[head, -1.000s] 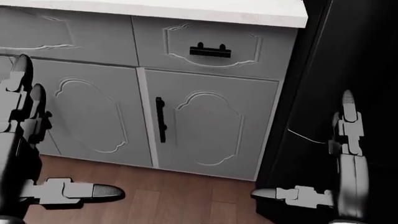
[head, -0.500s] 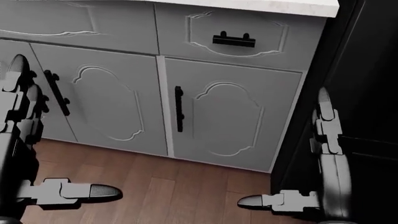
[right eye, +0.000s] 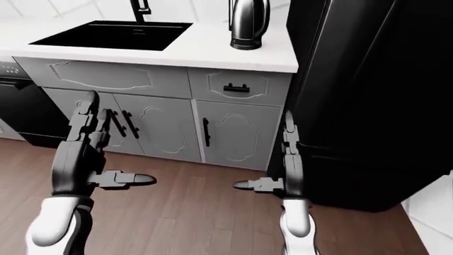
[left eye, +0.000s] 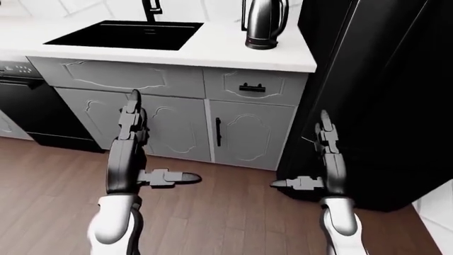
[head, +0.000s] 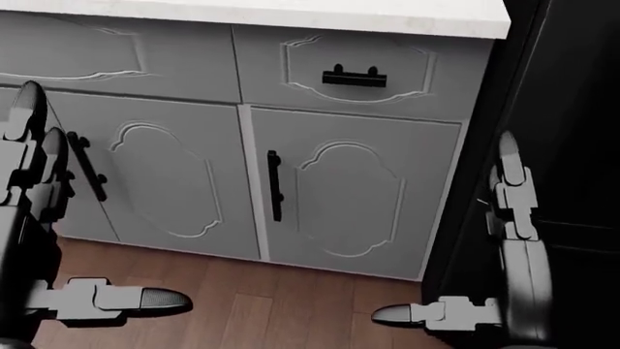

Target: Press down the lever to turn on the electric kettle.

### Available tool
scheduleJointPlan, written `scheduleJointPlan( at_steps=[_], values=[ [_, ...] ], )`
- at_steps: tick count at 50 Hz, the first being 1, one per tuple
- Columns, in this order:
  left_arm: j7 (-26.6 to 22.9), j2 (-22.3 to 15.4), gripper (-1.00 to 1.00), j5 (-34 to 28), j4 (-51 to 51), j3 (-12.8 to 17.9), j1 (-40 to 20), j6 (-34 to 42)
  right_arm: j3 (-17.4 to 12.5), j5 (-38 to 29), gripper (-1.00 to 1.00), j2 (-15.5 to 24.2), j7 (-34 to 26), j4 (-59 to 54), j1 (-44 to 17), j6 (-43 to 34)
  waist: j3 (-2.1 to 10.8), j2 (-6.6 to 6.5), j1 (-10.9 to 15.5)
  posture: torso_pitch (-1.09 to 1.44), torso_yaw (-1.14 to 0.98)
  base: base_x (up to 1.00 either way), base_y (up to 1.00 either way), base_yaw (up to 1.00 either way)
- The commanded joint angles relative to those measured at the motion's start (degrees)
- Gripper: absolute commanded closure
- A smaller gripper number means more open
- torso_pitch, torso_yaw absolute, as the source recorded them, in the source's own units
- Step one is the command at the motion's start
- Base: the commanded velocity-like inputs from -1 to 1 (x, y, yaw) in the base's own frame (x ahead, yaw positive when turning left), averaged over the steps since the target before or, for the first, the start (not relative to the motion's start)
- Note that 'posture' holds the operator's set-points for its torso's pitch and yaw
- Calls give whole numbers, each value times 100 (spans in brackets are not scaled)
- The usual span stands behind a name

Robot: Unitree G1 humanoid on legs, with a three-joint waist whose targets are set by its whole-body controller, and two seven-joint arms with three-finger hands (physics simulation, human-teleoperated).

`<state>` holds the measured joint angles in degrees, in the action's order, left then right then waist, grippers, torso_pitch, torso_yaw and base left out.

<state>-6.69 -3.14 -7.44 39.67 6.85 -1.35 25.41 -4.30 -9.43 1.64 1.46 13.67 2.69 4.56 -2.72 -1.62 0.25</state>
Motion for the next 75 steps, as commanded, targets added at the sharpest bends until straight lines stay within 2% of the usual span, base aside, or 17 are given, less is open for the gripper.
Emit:
scheduleJointPlan(
  at_steps=[1,5,8,9,12,17,21,22,24,31,35,44,48,57,62,71,75],
  values=[
    [26,-18,-100,-6,177,27,-87,-131,10,-5,-100,17,9,230,-106,157,64,-4,8,0,0,23,0,0],
    [27,-17,-100,-15,197,23,-91,-109,5,-11,-100,19,10,232,-108,151,45,137,22,0,0,23,0,0],
    [26,-19,-100,-8,197,33,-107,-93,8,-17,-100,20,7,223,-113,149,27,484,3,0,0,23,0,0],
    [28,-19,-100,-17,199,21,-106,-94,11,-18,-100,21,3,216,-115,155,54,293,-34,0,0,23,0,0],
    [30,-21,-100,-15,192,26,-123,-84,16,-24,-100,24,-8,211,-117,153,87,395,-12,0,0,23,0,0],
    [34,-21,-100,-13,174,23,-119,-105,67,-91,-100,19,-36,245,-120,133,38,196,-34,0,0,23,0,0],
    [33,-20,-100,-8,183,23,-117,-109,92,-144,-100,10,-57,372,-113,63,179,-323,-77,0,0,24,0,0],
    [34,-18,-100,-7,192,20,-115,-107,104,-158,-100,5,-61,417,-114,38,101,-129,-2,0,0,23,0,0],
    [33,-18,-100,-5,180,21,-107,-127,111,-172,-100,7,-67,419,-122,40,44,-227,13,0,0,24,0,0],
    [27,-18,-100,-15,243,9,-121,-56,169,-259,-100,-6,-66,503,-175,-26,50,75,81,0,0,24,0,0],
    [28,-19,-100,-19,234,1,-129,-54,178,-264,-100,-11,-64,501,-174,-29,167,550,94,0,0,24,0,0],
    [13,-13,-100,-25,377,-8,-122,68,150,-196,-100,-10,-77,538,-144,-4,35,191,-50,0,0,25,0,0],
    [21,3,-100,-36,495,-64,-149,158,48,-115,-100,10,-95,683,-107,-43,150,-310,-91,0,0,25,0,0],
    [16,-26,-100,-13,526,-32,-224,207,-82,-21,-100,12,-95,1049,-65,-185,80,32,77,0,0,25,0,0],
    [18,-21,-100,-18,569,-39,-219,230,-124,11,-100,16,-96,1121,-61,-182,229,520,118,0,0,25,0,0],
    [20,-3,-100,-53,664,-81,-167,264,-159,66,-100,16,-120,1196,-31,-188,19,138,-65,0,0,25,0,0],
    [10,0,-100,-48,693,-69,-174,297,-191,84,-100,11,-114,1284,-21,-233,244,-289,-94,0,0,20,0,0]
  ],
)
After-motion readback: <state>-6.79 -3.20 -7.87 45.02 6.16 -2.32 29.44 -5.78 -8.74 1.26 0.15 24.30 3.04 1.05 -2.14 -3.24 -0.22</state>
